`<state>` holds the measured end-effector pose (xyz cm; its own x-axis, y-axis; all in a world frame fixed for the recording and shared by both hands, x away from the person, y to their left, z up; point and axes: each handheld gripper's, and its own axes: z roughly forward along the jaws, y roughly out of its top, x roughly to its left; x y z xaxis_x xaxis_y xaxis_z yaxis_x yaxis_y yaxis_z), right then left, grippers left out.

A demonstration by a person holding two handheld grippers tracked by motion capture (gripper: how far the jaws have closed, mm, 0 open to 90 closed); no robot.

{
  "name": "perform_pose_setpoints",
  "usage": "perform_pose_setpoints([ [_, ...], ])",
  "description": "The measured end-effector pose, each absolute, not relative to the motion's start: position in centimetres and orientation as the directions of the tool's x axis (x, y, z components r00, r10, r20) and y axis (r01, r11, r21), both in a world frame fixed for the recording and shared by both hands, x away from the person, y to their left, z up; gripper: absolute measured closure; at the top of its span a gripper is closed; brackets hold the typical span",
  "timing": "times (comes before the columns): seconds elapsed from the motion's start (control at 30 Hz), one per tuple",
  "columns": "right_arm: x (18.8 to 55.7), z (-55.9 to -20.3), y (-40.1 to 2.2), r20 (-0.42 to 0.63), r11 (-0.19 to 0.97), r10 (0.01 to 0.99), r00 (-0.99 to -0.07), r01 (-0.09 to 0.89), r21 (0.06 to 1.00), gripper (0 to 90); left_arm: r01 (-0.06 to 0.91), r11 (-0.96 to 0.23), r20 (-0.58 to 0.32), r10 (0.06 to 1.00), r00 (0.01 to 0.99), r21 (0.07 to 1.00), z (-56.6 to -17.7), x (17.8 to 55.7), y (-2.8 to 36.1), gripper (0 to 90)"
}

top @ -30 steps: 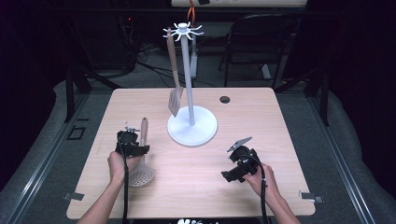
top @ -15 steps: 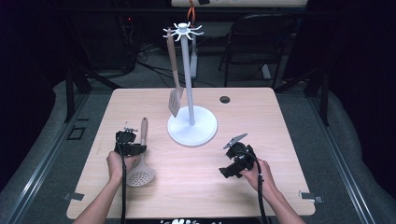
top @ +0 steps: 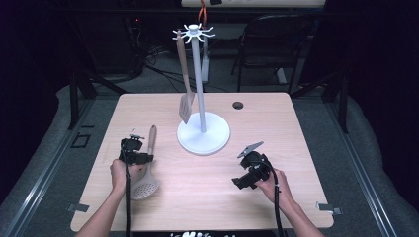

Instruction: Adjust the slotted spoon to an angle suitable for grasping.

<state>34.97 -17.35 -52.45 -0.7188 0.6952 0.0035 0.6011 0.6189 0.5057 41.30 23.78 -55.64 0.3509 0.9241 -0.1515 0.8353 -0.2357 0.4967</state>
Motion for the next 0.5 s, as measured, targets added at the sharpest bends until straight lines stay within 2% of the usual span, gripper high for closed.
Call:
perform_pose_setpoints([
  [0.3,34.9,-52.6,-17.2,0.007,0.621,0.692,-0.722,0.6,0.505,8.6,0.841,-0.268,-0.141,0.918,0.372,0.47,-55.3,40.4,24.1,71.0],
  [0.5,34.9,-52.5,-17.2,0.01,0.622,0.69,-0.724,0.601,0.502,8.6,0.852,-0.25,-0.184,0.912,0.367,0.46,-55.3,40.2,24.5,72.4],
])
